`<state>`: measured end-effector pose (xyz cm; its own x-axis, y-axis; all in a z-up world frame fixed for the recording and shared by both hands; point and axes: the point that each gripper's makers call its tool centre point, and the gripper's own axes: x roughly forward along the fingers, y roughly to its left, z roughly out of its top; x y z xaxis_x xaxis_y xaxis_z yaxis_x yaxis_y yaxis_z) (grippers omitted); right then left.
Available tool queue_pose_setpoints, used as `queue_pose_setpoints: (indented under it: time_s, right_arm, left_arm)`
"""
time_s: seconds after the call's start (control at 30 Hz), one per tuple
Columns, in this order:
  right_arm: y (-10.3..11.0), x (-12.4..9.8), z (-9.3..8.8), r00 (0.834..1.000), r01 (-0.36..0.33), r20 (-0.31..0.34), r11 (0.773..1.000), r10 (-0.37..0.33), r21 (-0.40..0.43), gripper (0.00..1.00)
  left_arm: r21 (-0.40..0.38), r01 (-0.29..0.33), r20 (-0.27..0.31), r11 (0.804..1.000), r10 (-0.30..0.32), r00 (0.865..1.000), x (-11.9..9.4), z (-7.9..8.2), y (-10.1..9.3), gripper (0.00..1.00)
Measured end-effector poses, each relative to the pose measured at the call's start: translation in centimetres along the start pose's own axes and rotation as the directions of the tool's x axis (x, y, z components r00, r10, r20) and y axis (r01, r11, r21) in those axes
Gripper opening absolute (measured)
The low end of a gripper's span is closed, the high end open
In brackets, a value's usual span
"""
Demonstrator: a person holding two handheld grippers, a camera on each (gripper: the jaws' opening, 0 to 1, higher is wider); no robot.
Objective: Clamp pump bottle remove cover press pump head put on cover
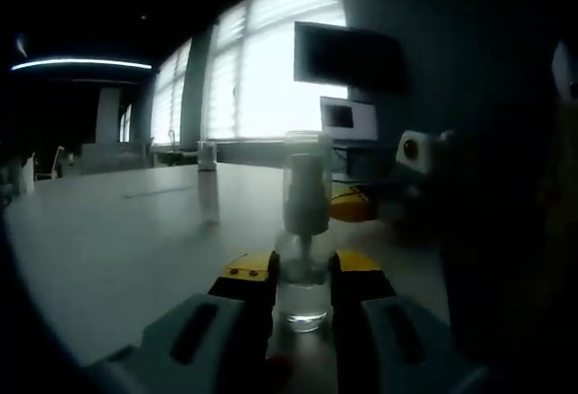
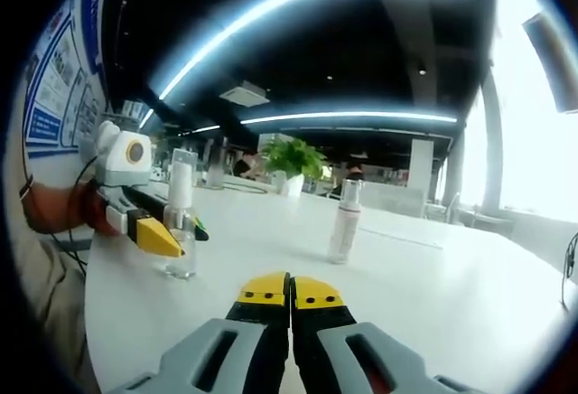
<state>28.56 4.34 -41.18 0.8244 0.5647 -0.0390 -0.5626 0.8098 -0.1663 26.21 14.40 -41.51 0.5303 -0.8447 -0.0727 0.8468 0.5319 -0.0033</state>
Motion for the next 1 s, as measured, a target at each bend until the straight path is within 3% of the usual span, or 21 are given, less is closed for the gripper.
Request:
queue_pose_setpoints:
  time_s: [0.47, 1.0]
  right_arm:
    - [-0.4, -0.3, 0.5, 0.999, 0.036, 0.001, 0.999, -0.036, 0.008, 0.00]
    - [3.4, -0.5, 5.0, 0.998, -0.052, 0.025, 0.999, 0.052, -0.001, 0.03]
  left_arm:
    - [-0.019, 0.004, 0.006, 1.000, -0.004, 1.000, 0.0, 0.0, 0.1, 0.15]
    - [-0.020, 0.009, -0.002, 1.000, -0.009, 1.000, 0.0, -0.3, 0.2, 0.15]
